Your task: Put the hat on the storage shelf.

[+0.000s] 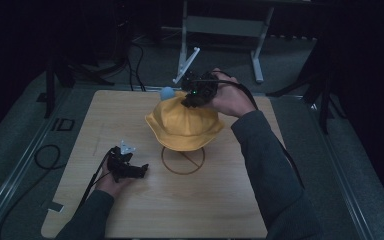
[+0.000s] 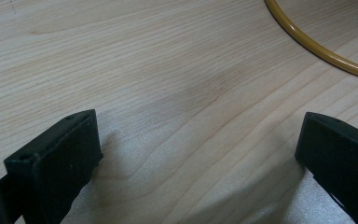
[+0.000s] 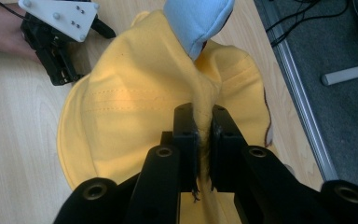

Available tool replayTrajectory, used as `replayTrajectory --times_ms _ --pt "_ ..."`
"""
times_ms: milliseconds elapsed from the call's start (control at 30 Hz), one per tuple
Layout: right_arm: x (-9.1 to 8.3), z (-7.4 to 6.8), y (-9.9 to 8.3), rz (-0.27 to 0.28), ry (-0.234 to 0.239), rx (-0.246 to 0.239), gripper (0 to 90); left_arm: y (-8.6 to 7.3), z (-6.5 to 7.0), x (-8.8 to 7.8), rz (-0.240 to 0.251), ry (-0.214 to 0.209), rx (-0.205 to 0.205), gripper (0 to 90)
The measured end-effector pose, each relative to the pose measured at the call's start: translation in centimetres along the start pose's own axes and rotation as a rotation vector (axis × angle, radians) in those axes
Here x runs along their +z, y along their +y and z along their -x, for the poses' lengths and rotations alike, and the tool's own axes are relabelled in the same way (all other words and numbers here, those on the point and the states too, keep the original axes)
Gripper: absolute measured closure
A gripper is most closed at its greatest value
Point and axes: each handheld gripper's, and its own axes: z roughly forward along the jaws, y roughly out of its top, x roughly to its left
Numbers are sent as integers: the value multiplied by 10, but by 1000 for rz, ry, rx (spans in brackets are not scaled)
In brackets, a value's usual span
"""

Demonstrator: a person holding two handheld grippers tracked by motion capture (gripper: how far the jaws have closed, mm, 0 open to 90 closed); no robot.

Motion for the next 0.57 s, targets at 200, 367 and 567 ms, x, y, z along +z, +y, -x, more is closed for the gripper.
replayTrajectory --times_ms 200,367,567 --pt "0 -2 1 4 -15 -3 738 0 0 0 1 0 -1 1" --pt "-6 0 0 46 -37 26 552 0 0 0 0 0 0 1" --pt "-11 3 -2 47 -43 39 484 0 0 0 0 -1 1 1"
